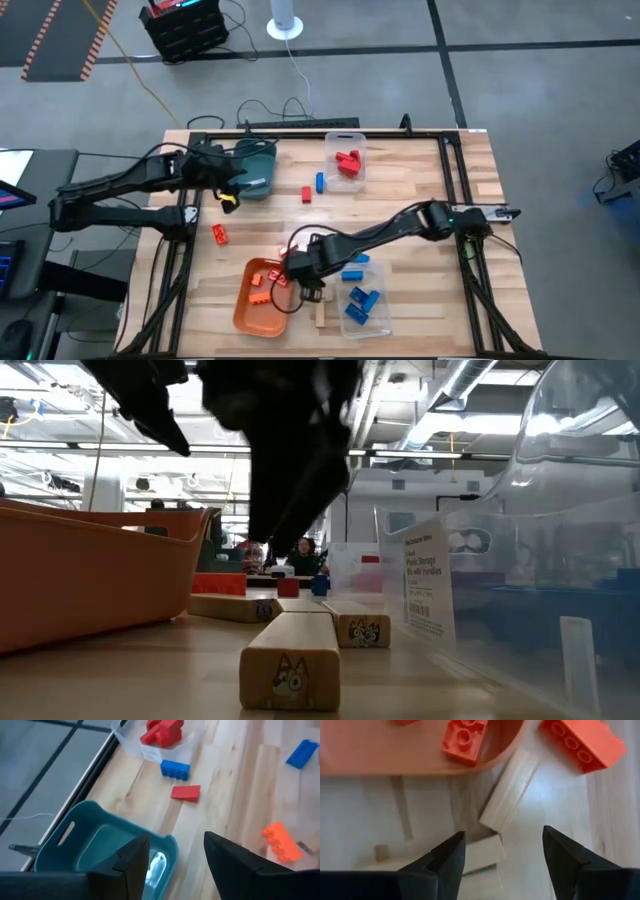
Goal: Sort blocks
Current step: Put the brown wooden block into the blue bin
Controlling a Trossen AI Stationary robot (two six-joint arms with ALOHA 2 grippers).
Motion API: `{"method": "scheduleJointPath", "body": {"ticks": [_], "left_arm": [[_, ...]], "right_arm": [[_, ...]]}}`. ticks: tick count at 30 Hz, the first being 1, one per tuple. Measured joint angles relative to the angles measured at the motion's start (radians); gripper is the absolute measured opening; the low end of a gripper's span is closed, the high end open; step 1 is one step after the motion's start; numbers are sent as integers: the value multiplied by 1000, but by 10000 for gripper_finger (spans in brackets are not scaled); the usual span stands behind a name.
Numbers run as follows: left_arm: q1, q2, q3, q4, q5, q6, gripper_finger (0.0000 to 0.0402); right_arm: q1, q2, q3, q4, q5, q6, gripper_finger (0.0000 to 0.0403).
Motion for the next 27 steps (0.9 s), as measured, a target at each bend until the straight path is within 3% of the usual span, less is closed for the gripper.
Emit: {"method": "scheduleJointPath", "body": {"ticks": [8,16,27], "left_arm": [[-21,-57,0,-13,-1,-15,183],[-21,-65,0,-47,-1,-12,183],[-21,-77,-1,-53,-1,8,183]], "right_arm": [[-3,98,96,-14,1,73,250],[-4,129,87,11,65,107,250],[-3,147,70,27,76,78,235]]}}
